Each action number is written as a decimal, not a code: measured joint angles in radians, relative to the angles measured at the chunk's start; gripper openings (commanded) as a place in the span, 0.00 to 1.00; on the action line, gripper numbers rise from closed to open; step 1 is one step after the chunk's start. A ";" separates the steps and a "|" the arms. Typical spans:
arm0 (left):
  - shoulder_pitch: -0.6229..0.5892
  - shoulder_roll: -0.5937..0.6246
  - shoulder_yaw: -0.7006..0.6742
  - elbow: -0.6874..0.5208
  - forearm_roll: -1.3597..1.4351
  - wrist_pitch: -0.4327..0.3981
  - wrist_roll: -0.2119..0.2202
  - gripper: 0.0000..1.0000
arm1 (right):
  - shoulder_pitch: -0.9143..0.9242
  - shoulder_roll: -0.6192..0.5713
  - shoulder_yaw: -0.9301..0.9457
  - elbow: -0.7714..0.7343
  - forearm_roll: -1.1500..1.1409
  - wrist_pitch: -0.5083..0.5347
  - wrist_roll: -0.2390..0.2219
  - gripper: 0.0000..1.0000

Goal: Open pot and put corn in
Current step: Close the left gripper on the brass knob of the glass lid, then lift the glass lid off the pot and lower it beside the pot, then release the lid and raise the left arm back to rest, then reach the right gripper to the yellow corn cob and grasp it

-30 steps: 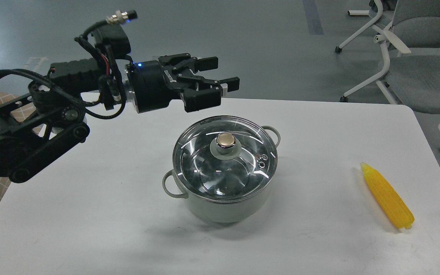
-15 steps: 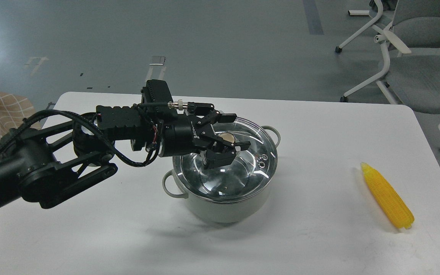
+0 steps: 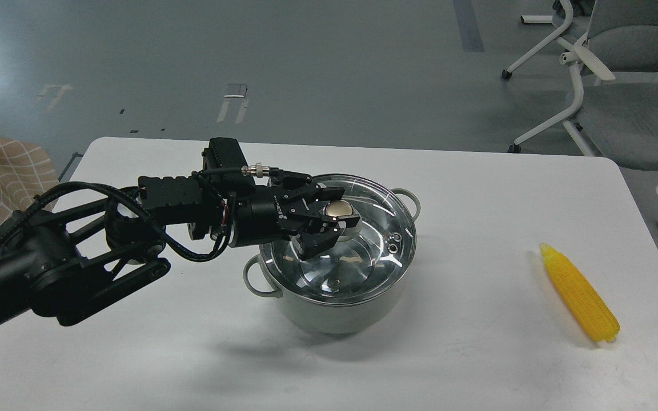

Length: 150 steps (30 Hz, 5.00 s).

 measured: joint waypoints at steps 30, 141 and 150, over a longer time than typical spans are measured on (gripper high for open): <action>-0.005 0.101 -0.074 -0.107 -0.015 -0.012 -0.001 0.28 | -0.018 0.004 0.000 0.002 0.000 0.000 0.000 1.00; -0.201 -0.082 -0.496 0.706 -1.788 0.014 0.036 0.97 | -0.461 -0.332 -0.578 0.457 -1.629 -0.018 0.135 0.96; -0.204 -0.091 -0.496 0.708 -1.789 0.014 0.030 0.97 | -0.460 -0.337 -0.646 0.412 -1.661 -0.033 0.133 0.49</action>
